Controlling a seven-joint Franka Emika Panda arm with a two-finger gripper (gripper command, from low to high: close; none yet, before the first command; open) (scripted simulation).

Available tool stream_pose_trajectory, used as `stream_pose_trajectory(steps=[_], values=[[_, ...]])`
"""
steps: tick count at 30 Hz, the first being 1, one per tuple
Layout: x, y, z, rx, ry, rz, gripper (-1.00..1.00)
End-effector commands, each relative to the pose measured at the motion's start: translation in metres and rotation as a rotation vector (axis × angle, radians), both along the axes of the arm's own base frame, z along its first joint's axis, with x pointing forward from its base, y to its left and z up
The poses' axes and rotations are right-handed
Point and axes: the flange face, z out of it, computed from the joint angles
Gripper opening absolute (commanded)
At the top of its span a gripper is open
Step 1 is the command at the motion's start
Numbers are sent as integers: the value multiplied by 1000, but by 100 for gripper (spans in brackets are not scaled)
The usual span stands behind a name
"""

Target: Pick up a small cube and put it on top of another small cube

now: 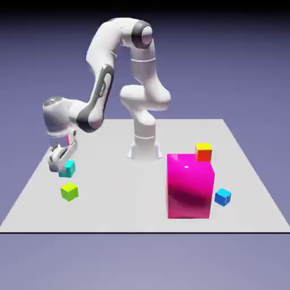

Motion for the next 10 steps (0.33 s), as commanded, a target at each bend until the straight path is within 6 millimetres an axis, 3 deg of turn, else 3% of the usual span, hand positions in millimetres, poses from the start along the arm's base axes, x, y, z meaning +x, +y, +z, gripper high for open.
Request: stream_pose_trajectory(steps=[1, 6, 7, 8, 9, 10], values=[[0, 0, 0, 0, 1, 0, -100], [1, 2, -67, 0, 0, 0, -100], [1, 2, -70, 0, 0, 0, -100], [1, 2, -70, 0, 0, 0, 100], [1, 2, -70, 0, 0, 0, 100], [2, 2, -56, 1, -1, 1, 100]])
